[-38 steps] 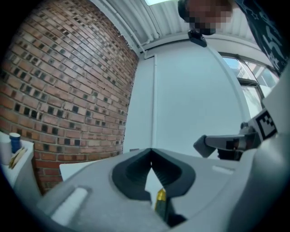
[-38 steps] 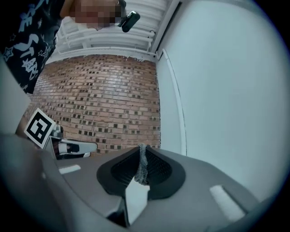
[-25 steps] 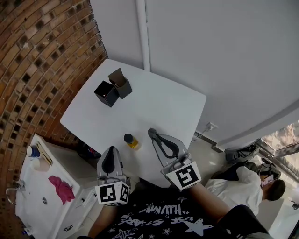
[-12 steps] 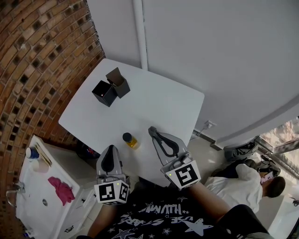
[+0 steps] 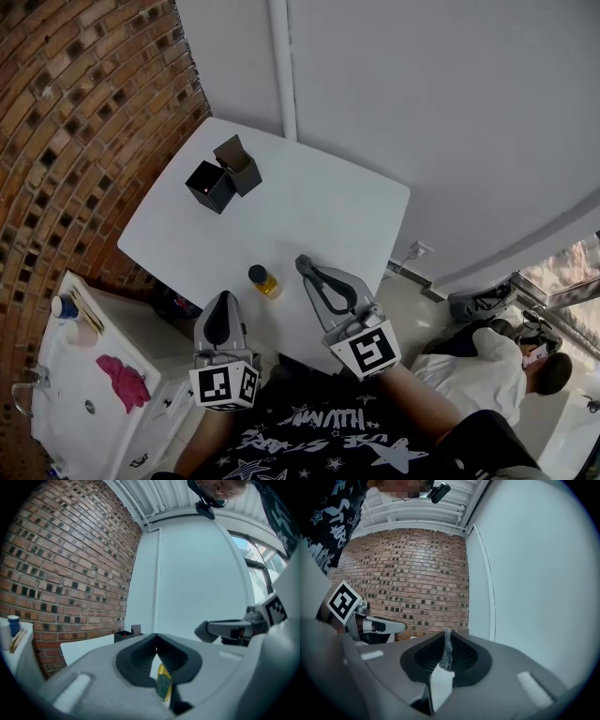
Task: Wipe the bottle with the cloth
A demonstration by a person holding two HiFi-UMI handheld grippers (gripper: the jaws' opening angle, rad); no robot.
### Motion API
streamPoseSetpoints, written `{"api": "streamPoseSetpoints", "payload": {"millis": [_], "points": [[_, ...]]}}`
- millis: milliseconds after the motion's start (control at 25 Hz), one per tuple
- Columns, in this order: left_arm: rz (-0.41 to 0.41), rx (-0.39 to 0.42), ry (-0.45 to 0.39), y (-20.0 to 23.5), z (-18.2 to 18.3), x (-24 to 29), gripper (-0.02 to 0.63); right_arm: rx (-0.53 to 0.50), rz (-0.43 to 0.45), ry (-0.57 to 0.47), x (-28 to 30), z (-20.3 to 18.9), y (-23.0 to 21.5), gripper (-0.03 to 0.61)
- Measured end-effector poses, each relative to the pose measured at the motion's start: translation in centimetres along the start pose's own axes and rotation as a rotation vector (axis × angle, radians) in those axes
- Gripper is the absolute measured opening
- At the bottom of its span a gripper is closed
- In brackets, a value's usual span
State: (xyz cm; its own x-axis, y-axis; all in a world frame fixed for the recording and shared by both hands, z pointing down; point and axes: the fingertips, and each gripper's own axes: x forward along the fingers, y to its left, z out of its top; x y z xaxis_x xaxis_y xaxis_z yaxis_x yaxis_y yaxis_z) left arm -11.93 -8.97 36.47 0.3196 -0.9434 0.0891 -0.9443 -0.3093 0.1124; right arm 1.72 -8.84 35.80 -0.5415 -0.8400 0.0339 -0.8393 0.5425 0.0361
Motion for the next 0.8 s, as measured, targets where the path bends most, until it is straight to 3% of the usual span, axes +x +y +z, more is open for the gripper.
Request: {"api": "streamPoseSetpoints", "payload": {"millis": [800], "points": [[0.000, 0.003, -0.001, 0.32, -0.43, -0.12, 0.005, -0.005, -0.003, 0.027, -0.15, -0.45, 0.31, 0.040]]}}
